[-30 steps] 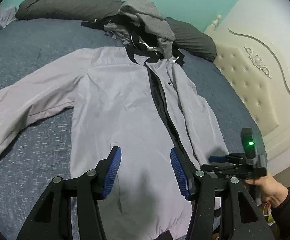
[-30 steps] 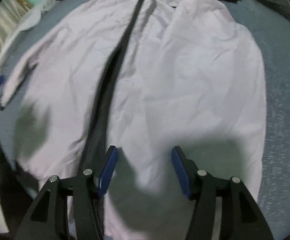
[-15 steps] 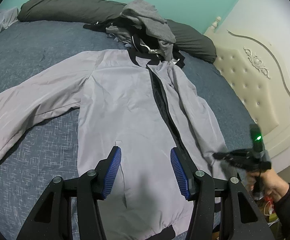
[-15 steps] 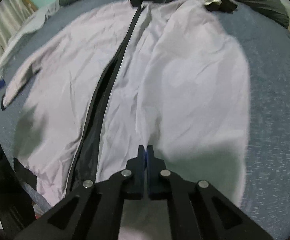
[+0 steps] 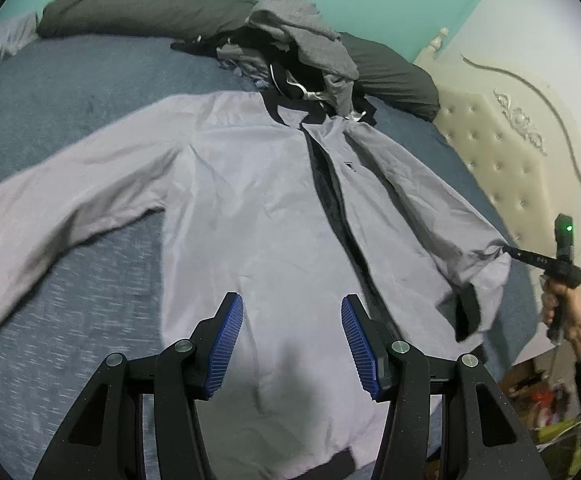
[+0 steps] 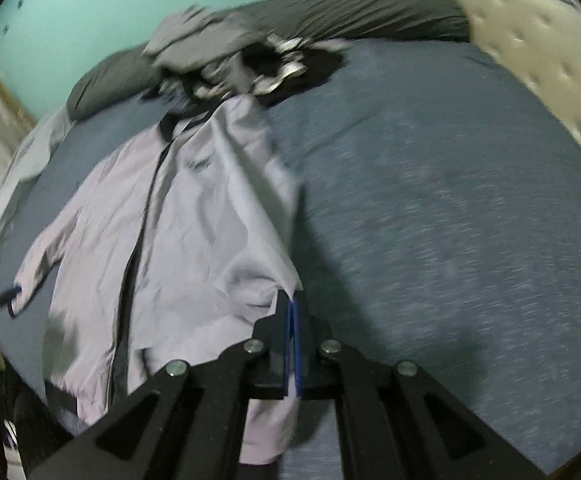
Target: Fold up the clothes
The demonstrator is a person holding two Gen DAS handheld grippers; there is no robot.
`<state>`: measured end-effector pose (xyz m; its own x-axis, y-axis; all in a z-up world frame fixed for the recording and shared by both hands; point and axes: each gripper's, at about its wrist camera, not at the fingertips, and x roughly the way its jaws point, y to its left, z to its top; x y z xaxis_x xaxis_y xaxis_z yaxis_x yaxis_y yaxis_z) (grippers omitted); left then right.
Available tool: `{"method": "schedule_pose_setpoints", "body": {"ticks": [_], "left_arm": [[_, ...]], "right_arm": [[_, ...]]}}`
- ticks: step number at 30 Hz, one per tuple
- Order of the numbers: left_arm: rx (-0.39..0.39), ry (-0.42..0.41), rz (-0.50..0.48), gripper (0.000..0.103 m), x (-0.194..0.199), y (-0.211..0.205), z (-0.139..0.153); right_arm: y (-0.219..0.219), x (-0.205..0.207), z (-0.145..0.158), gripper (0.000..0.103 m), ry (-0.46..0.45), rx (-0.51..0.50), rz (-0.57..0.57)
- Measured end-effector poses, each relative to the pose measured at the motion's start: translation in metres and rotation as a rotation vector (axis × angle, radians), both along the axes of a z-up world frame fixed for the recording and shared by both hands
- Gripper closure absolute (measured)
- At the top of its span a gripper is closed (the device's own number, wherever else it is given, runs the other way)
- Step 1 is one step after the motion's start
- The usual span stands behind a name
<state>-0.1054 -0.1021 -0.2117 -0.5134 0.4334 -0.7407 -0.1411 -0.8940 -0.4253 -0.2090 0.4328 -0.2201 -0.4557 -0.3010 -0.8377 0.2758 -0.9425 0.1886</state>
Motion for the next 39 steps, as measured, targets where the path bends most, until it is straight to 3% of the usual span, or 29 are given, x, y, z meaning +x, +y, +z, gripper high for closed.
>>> {"method": "schedule_pose_setpoints", "body": {"ticks": [3, 14, 16, 20, 21, 24, 27, 31, 38, 39], "left_arm": [[0.016, -0.015, -0.005, 0.047, -0.005, 0.005, -0.002], [-0.046, -0.056, -0.028, 0.047, -0.019, 0.029, -0.012], [-0.053, -0.064, -0.034, 0.047, -0.022, 0.033, -0.015], [-0.059, -0.073, -0.046, 0.047, -0.027, 0.042, -0.02], [-0.06, -0.074, -0.051, 0.047, -0.027, 0.044, -0.022], [-0.058, -0.083, -0.072, 0.047, -0.031, 0.054, -0.026], [-0.054, -0.083, -0.091, 0.047, -0.031, 0.064, -0.027], [-0.048, -0.067, -0.103, 0.047, -0.029, 0.074, -0.018], [-0.07, -0.032, -0.129, 0.047, -0.024, 0.086, 0.0], [-0.071, -0.031, -0.132, 0.047, -0.023, 0.087, 0.002]], "right_arm": [[0.034, -0.017, 0.004, 0.102, 0.012, 0.006, -0.06], [0.134, -0.093, -0.018, 0.102, 0.007, 0.092, -0.271], [0.141, -0.099, -0.019, 0.096, 0.008, 0.089, -0.296], [0.146, -0.089, -0.015, 0.07, 0.036, 0.069, -0.343], [0.146, -0.082, -0.014, 0.069, 0.046, 0.056, -0.351], [0.129, -0.066, -0.012, 0.067, 0.054, 0.035, -0.262], [0.084, -0.051, -0.029, 0.053, -0.01, 0.081, -0.071], [0.033, -0.037, -0.063, 0.052, -0.078, 0.179, 0.11], [0.007, -0.041, -0.114, 0.052, -0.133, 0.368, 0.129], [0.008, -0.041, -0.117, 0.057, -0.136, 0.363, 0.128]]}}
